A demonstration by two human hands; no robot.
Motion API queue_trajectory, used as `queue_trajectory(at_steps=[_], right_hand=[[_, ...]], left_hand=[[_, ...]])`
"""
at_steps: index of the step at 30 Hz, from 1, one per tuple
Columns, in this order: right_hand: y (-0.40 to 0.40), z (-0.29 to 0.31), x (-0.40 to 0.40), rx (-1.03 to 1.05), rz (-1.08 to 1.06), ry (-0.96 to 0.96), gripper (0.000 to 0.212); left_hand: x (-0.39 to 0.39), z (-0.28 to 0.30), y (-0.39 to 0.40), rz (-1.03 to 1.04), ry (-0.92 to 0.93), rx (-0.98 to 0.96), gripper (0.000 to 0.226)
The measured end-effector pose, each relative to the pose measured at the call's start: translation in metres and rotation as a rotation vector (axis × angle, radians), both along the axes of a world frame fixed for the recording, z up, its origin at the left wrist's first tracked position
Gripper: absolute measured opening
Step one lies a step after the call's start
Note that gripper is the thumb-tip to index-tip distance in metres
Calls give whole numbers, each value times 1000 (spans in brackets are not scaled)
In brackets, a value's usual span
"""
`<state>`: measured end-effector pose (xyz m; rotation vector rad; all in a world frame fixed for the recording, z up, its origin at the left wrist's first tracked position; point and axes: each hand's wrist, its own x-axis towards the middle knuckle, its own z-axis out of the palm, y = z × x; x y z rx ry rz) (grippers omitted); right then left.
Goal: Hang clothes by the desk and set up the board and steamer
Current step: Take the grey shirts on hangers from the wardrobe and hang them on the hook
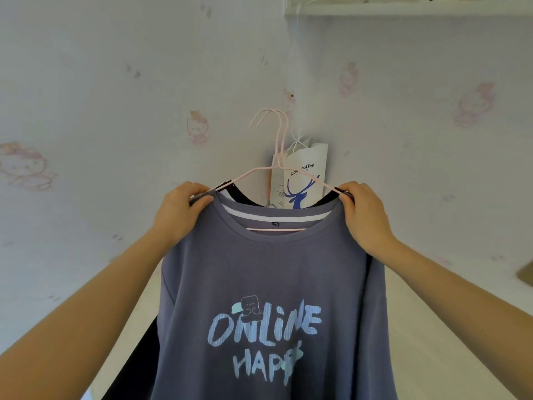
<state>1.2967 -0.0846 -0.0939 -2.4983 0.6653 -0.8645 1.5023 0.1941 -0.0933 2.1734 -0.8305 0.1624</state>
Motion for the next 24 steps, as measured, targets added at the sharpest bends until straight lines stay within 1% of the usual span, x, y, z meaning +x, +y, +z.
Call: queue_trajectory(at_steps=[4, 8, 11, 14, 18, 20, 24], right_hand=[[-38, -37, 41, 62, 3, 55, 24], [-69, -99, 74, 136, 19, 143, 23], [-80, -138, 87, 175, 8, 184, 22], [-90, -175, 101, 212, -2, 231, 21], [-100, -212, 111, 249, -7, 282, 22], [-104, -226, 116, 273, 17, 292, 22], [-107, -245, 128, 321, 58, 303, 20]], left_hand=[[37, -27, -31, 5, 78, 50, 12], [64, -76, -53, 33, 192, 149, 13], [76, -112, -56, 70, 315, 199, 19], [85, -156, -54, 77, 395, 316, 28], [91, -201, -36, 144, 489, 417, 29], [98, -213, -31, 174, 500, 424, 23], [105, -223, -38, 274, 416, 394, 15]])
